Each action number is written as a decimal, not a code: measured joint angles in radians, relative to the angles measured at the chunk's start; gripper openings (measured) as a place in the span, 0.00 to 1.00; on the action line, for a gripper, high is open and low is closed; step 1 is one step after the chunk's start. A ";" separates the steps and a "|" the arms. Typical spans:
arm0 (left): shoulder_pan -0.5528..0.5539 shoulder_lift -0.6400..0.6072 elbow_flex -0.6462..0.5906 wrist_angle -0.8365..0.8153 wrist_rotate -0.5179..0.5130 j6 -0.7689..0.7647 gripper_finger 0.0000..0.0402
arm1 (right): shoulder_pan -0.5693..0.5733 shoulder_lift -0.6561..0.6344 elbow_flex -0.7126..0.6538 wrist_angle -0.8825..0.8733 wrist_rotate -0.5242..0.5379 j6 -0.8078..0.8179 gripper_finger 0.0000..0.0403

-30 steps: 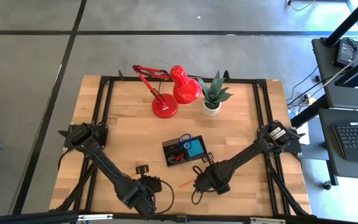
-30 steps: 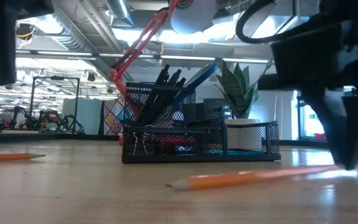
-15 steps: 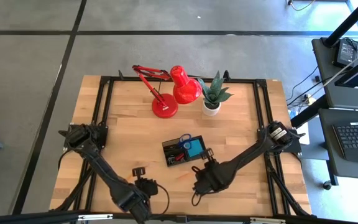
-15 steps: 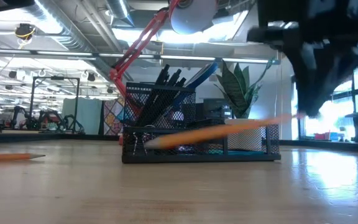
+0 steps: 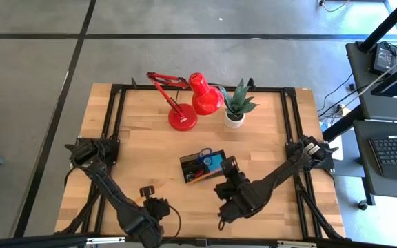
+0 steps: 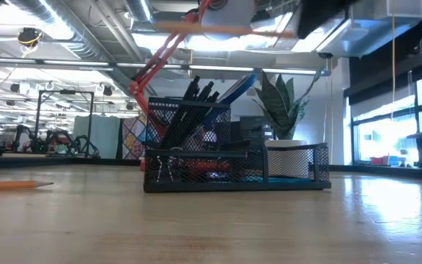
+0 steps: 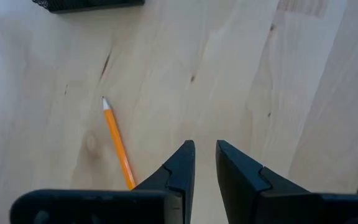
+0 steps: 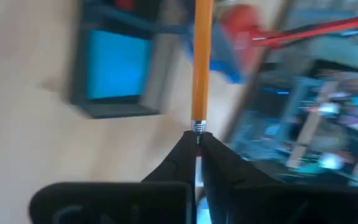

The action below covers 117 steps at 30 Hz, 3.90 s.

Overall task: Pick and place office supplies into organizer
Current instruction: Put the top yellow pencil into the black desk organizer, then put the yellow pencil into the black desk organizer

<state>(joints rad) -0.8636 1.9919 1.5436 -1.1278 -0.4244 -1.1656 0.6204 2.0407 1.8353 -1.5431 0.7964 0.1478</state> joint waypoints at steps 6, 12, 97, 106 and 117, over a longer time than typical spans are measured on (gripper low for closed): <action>-0.007 0.000 0.000 0.000 -0.007 -0.018 0.15 | -0.009 -0.001 0.003 0.000 0.269 -0.195 0.04; -0.007 0.000 0.000 0.001 -0.008 -0.027 0.15 | -0.061 -0.002 -0.042 -0.001 0.379 -0.312 0.04; -0.007 0.000 0.000 0.001 -0.064 -0.025 0.15 | -0.148 -0.002 -0.187 0.371 0.335 -0.785 0.45; -0.007 0.000 0.000 0.001 -0.064 -0.016 0.15 | -0.131 -0.002 -0.176 0.370 0.383 -0.778 0.58; -0.022 0.000 0.000 0.001 -0.052 -0.086 0.15 | -0.075 -0.002 0.056 0.080 0.094 -0.189 0.58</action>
<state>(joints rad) -0.8853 1.9919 1.5436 -1.1271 -0.4762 -1.2515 0.5457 2.0392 1.8918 -1.4629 0.8908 -0.0413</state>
